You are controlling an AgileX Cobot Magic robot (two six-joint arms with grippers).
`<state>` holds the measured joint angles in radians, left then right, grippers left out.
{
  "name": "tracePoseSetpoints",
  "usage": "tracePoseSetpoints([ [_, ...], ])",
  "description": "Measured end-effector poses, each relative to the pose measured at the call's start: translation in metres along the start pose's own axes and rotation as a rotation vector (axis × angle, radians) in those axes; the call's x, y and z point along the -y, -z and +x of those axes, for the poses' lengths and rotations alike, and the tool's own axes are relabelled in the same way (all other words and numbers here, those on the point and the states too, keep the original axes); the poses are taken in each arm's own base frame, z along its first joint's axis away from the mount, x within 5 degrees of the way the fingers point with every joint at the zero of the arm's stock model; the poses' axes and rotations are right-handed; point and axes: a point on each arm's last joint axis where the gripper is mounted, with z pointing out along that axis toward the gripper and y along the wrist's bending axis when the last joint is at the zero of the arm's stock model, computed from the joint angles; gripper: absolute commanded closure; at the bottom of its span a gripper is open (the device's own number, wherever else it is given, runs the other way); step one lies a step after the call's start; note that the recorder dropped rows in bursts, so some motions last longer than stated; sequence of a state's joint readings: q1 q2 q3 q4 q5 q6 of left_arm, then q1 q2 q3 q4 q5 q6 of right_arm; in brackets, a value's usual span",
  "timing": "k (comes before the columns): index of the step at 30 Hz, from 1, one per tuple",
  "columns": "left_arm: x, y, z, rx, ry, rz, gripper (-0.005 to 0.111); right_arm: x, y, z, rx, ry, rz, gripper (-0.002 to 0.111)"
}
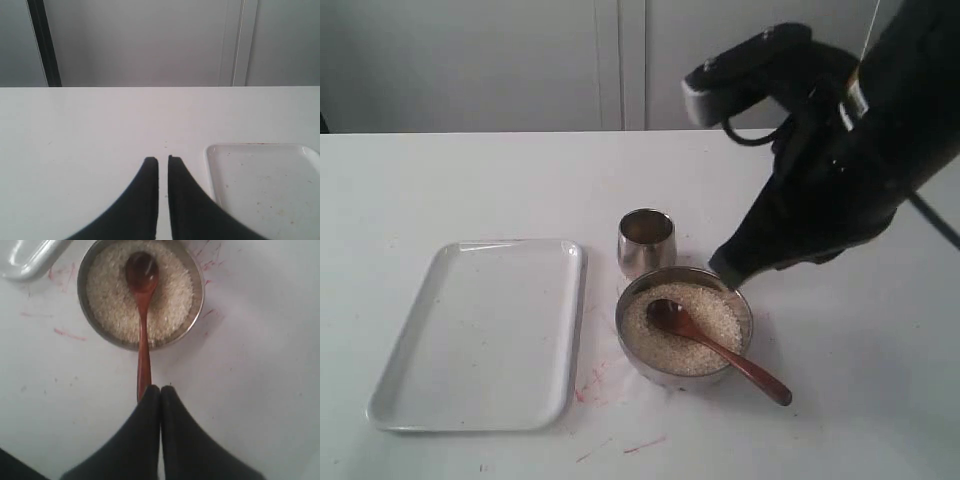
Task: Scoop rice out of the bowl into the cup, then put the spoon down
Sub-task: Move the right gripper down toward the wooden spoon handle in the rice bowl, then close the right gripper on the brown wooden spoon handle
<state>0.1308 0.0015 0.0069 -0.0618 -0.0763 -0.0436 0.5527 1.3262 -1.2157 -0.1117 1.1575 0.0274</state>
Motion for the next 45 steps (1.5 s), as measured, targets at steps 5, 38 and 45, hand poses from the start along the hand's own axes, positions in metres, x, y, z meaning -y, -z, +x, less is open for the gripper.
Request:
tracePoseSetpoints([
  [5, 0.0, 0.0, 0.0, 0.0, 0.0, 0.0, 0.092, -0.007, -0.003, 0.004, -0.065, 0.017, -0.003, 0.108],
  [38, 0.0, 0.0, 0.0, 0.0, 0.0, 0.0, 0.092, -0.019, -0.109, 0.033, -0.17, 0.011, -0.006, 0.108],
  [45, 0.0, 0.0, 0.0, 0.0, 0.0, 0.0, 0.092, -0.019, -0.109, 0.032, -0.158, 0.027, -0.002, 0.087],
])
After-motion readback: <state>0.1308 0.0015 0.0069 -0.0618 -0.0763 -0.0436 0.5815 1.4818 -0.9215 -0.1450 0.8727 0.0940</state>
